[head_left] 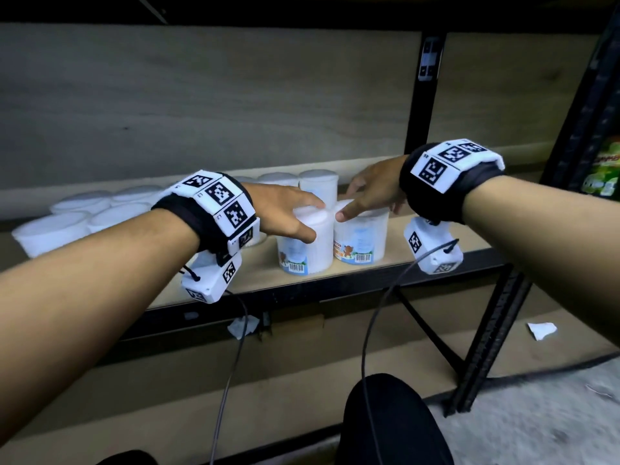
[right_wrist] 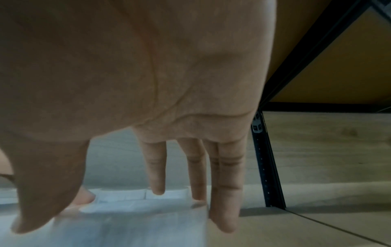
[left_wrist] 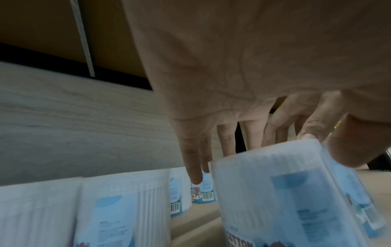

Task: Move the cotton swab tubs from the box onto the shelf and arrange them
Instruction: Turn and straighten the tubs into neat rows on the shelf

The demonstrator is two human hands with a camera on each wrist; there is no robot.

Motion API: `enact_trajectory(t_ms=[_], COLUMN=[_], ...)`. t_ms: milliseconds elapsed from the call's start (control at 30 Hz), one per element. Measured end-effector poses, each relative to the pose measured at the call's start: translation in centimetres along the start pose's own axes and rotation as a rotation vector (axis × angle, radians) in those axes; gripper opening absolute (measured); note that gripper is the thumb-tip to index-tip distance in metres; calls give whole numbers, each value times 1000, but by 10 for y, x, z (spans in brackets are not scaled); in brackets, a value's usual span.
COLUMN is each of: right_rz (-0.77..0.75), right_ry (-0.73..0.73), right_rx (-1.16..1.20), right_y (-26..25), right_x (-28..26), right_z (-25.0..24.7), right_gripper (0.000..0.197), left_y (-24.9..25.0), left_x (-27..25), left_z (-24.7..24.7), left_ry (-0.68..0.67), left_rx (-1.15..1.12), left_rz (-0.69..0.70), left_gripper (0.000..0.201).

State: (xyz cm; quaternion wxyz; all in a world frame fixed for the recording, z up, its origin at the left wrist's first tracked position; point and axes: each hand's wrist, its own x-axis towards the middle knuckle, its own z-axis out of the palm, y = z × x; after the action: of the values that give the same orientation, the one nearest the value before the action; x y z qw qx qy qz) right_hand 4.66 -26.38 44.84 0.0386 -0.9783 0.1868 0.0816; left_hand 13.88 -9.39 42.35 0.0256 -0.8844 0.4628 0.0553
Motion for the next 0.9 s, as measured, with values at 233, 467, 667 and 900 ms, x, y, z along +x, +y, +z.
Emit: enact_trajectory(t_ms=[233,467,667,900], right_rz=[37,-31,-129,-201], right_ry=[-43,-99,-177,-193], right_rx=[130,179,164,115], right_y=[-4,3,9,15], right_x=[4,7,11,14], right_z=[-3,-2,-2,0], right_gripper=[57,54,58,63], left_y=[-3,3,12,22], left_x=[0,1,1,1], left_z=[-8,-13,-14,-11], left_ry=[6,3,64,112], left_rx=[-68,-123,-50,-21], left_rz=[0,-47,-178,-187], left_gripper=[59,57,72,54])
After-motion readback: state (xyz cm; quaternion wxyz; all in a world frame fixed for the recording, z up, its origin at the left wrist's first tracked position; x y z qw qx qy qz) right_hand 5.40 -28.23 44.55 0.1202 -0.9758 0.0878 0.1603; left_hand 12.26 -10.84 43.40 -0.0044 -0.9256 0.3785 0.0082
